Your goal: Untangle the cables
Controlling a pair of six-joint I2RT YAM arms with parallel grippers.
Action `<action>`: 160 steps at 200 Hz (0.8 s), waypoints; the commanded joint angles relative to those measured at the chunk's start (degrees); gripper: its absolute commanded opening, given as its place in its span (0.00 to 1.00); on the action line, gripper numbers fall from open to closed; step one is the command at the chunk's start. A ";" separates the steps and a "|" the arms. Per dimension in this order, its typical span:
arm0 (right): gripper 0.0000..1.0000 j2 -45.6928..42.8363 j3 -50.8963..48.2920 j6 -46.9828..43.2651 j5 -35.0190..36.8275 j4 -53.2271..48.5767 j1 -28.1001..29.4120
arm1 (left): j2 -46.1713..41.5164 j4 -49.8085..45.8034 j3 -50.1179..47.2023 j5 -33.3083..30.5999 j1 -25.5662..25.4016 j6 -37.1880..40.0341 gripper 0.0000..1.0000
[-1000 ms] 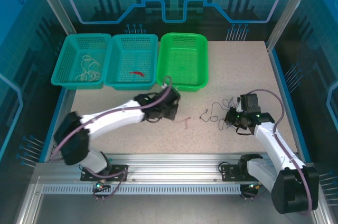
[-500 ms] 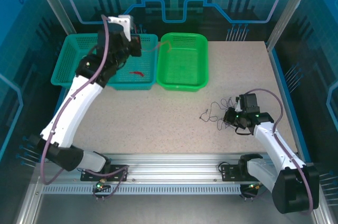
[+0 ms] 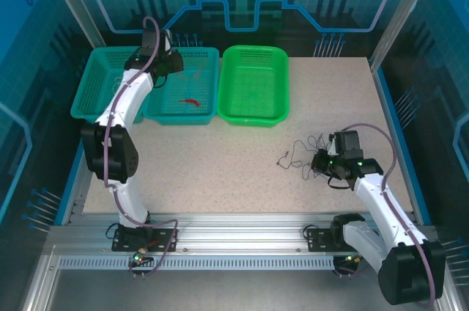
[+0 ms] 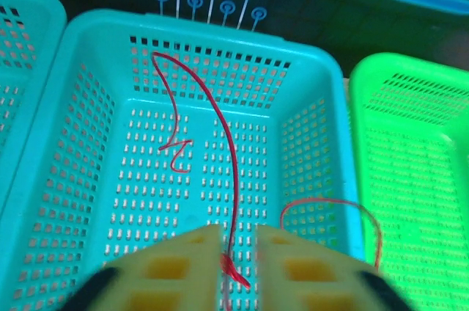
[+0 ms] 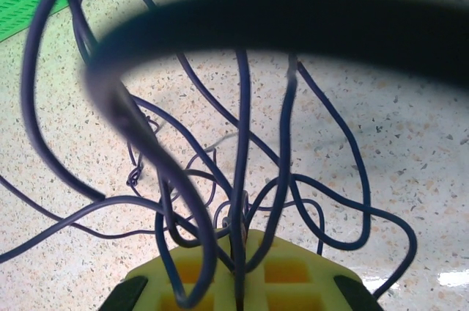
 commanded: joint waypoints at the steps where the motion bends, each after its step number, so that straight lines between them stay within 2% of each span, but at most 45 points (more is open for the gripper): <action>1: 0.06 -0.99 1.66 0.85 -0.31 -1.86 0.96 | -0.62 1.52 1.68 1.90 0.25 -0.71 0.45; 39: 0.06 -0.77 2.42 0.35 -1.20 -1.84 1.07 | -9.90 4.82 -5.01 8.79 -0.24 -4.72 0.46; 60: 0.06 -0.72 2.89 -2.16 -6.59 0.02 1.08 | -19.58 11.37 -14.17 18.85 -2.25 -7.61 0.46; 72: 0.06 -0.71 3.23 -3.89 -10.26 1.39 1.40 | -25.30 16.51 -20.82 24.09 -5.50 -7.26 0.46; 95: 0.04 -0.47 5.22 -8.10 -15.13 1.85 2.58 | -34.60 24.04 -33.35 29.98 -14.86 1.02 0.48; 115: 0.04 -0.24 8.30 -11.73 -16.29 -0.02 4.84 | -38.93 24.62 -41.40 32.44 -22.67 12.14 0.50; 128: 0.04 -0.11 10.28 -13.54 -17.43 -0.94 6.31 | -40.56 26.27 -46.29 34.19 -25.75 16.46 0.54; 146: 0.04 0.06 12.60 -15.18 -19.64 -1.18 8.47 | -41.32 33.81 -53.34 37.09 -28.58 17.70 0.57; 160: 0.04 0.41 13.89 -15.61 -20.08 -0.98 10.63 | -40.14 37.43 -56.28 39.21 -31.60 21.40 0.64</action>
